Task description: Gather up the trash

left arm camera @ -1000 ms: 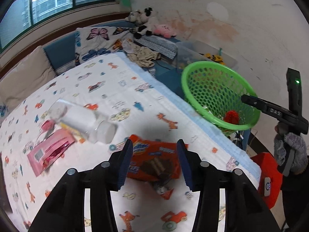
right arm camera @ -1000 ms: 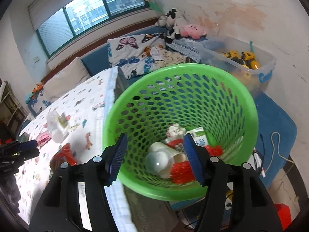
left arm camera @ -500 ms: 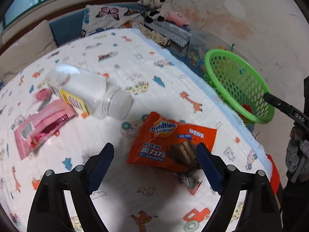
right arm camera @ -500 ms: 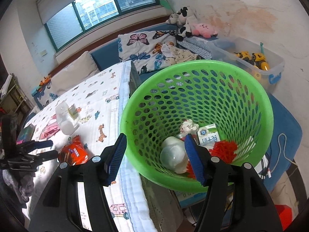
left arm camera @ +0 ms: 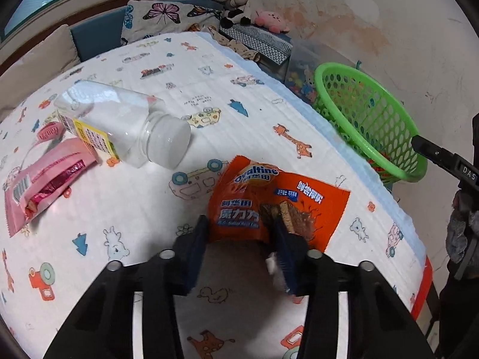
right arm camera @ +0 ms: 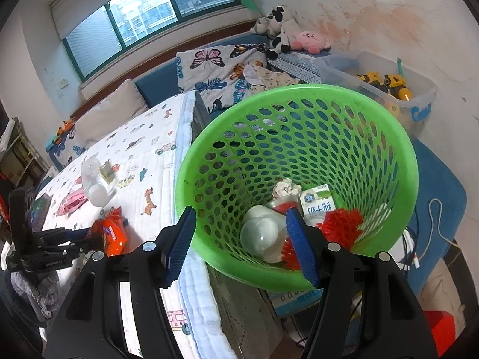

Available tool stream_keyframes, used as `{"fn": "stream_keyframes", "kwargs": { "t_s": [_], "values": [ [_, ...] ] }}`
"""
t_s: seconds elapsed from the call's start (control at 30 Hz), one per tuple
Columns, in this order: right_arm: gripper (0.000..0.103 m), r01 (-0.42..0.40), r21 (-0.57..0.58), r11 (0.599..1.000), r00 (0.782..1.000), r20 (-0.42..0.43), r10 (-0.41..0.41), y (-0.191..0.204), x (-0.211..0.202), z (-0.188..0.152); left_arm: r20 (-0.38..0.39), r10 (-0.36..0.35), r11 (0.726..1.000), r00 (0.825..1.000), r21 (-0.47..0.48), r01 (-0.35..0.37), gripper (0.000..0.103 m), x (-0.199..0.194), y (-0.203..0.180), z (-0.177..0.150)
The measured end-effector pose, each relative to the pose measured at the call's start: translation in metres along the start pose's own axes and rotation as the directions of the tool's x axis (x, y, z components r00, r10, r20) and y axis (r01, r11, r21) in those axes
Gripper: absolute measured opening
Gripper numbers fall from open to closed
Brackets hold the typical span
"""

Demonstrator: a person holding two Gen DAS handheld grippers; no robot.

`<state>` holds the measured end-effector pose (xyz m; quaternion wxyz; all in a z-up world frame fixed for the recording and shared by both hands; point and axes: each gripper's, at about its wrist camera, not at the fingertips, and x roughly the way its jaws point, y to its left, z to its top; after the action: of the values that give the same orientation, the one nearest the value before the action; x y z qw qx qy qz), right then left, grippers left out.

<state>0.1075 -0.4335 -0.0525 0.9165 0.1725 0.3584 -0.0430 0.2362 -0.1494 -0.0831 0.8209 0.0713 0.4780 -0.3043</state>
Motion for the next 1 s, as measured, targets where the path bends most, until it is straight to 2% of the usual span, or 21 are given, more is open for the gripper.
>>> {"fn": "stream_keyframes", "kwargs": {
  "t_s": [0.1, 0.3, 0.57, 0.8, 0.93, 0.97, 1.0],
  "values": [
    [0.063, -0.003, 0.003, 1.0, 1.0, 0.005, 0.003, 0.001, -0.002, 0.0, 0.021, -0.002, 1.0, 1.0, 0.0, 0.002, 0.033, -0.009, -0.003, 0.001],
    [0.063, 0.001, 0.006, 1.0, 1.0, 0.02, -0.001, -0.001, -0.009, 0.001, 0.076, -0.014, 1.0, 0.997, 0.014, 0.013, 0.027, -0.035, -0.015, 0.006],
    [0.063, 0.024, 0.024, 0.999, 0.999, 0.039, -0.025, -0.018, -0.023, 0.0, 0.146, -0.051, 0.997, 0.988, 0.057, 0.043, 0.027, -0.051, -0.052, 0.045],
    [0.066, 0.054, 0.01, 0.998, 0.998, 0.041, -0.054, -0.03, -0.03, -0.008, 0.135, -0.101, 0.991, 0.986, 0.099, 0.088, 0.027, -0.026, -0.103, 0.086],
    [0.069, 0.071, -0.011, 0.997, 0.996, 0.046, -0.07, -0.034, -0.032, -0.015, 0.109, -0.093, 0.989, 0.99, 0.122, 0.08, 0.028, -0.004, -0.128, 0.099],
    [0.071, 0.071, -0.01, 0.997, 0.996, 0.048, -0.07, -0.035, -0.033, -0.017, 0.1, -0.096, 0.989, 0.99, 0.118, 0.084, 0.029, 0.004, -0.134, 0.102],
    [0.071, 0.072, -0.007, 0.997, 0.996, 0.049, -0.071, -0.036, -0.034, -0.018, 0.094, -0.096, 0.99, 0.991, 0.116, 0.085, 0.037, 0.008, -0.137, 0.104]
  ]
}}
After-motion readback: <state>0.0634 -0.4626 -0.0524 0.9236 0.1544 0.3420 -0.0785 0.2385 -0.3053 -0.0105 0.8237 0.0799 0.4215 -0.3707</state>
